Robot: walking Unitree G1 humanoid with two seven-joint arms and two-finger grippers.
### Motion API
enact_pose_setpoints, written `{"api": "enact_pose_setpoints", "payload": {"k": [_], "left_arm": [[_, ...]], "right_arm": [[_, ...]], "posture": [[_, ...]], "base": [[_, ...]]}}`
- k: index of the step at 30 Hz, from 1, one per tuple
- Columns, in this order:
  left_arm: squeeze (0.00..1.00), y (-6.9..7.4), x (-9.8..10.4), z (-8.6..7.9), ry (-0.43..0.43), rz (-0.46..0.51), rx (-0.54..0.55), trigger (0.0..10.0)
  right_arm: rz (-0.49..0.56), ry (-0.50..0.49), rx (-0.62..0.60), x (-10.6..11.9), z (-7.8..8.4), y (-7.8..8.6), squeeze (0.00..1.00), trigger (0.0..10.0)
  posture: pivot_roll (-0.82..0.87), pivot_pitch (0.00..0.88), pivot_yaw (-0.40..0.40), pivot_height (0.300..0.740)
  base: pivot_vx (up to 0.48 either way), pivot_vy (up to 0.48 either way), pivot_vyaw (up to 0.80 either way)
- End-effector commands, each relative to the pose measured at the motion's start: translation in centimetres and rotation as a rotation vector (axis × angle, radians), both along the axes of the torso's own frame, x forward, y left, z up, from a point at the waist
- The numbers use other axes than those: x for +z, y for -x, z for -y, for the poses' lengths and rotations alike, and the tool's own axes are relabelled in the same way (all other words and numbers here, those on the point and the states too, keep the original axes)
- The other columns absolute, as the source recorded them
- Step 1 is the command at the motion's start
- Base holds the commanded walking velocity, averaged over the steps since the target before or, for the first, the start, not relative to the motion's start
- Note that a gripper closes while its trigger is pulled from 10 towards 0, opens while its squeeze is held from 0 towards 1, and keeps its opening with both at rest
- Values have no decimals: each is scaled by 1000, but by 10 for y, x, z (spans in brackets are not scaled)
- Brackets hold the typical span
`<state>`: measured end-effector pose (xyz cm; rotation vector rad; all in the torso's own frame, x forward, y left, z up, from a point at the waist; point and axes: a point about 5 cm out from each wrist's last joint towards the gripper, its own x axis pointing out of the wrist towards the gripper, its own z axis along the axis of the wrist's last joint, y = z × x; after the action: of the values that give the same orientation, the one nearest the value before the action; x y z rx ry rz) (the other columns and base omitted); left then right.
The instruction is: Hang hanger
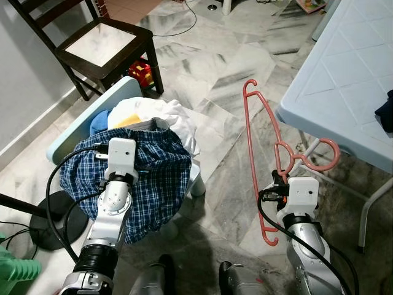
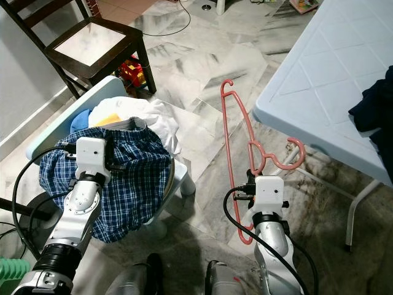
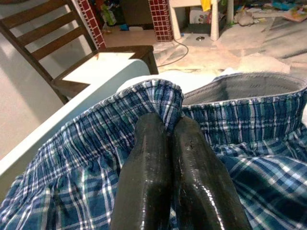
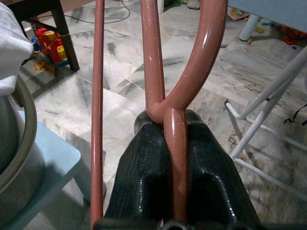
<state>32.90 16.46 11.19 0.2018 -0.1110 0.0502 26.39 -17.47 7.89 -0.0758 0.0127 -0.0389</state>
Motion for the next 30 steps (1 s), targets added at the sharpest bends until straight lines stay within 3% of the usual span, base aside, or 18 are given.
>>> {"api": "enact_pose_setpoints", "payload": {"k": [1, 8, 12, 13, 16, 19, 24, 26, 30], "left_arm": [[1000, 3, -3, -2, 7, -26, 25, 10000], [1000, 0, 2, 5, 32, -31, 15, 10000], [1000, 7, -19, -5, 118, -190, 118, 10000], [1000, 7, -19, -5, 118, -190, 118, 10000], [1000, 17, -29, -10, 122, -234, 135, 10000], [1000, 32, -35, -16, 64, -254, 164, 10000], [1000, 37, -26, -16, 42, -195, 157, 10000], [1000, 33, -6, -7, -21, -97, 85, 10000], [1000, 23, 15, 10, -11, -18, 13, 10000]], "right_arm": [[-3, 3, -13, -1, 4, 4, 0, 10000], [-2, 3, -13, -1, 3, 4, 0, 10000], [-4, 5, -8, -1, 4, 4, 0, 10000], [-4, 5, -8, -1, 4, 4, 0, 10000], [-6, 8, -6, -1, 4, 4, 0, 10000], [-8, 10, -4, -1, 5, 3, 0, 10000], [-9, 10, -2, -2, 4, 3, 0, 10000], [-10, 10, 0, -2, 4, 2, 0, 10000], [-8, 10, 5, -1, 3, 2, 0, 10000]], "posture": [[-68, 270, 27, 740], [-67, 266, 25, 740], [-66, 268, 20, 740], [-66, 268, 20, 740], [-66, 270, 19, 740], [-61, 271, 15, 740], [-58, 271, 12, 740], [-54, 273, 10, 740], [-60, 273, 8, 740]], "base": [[0, 0, 0], [0, 0, 0], [0, 0, 0], [0, 0, 0], [0, 0, 0], [0, 0, 0], [0, 0, 0], [0, 0, 0], [0, 0, 0]]}}
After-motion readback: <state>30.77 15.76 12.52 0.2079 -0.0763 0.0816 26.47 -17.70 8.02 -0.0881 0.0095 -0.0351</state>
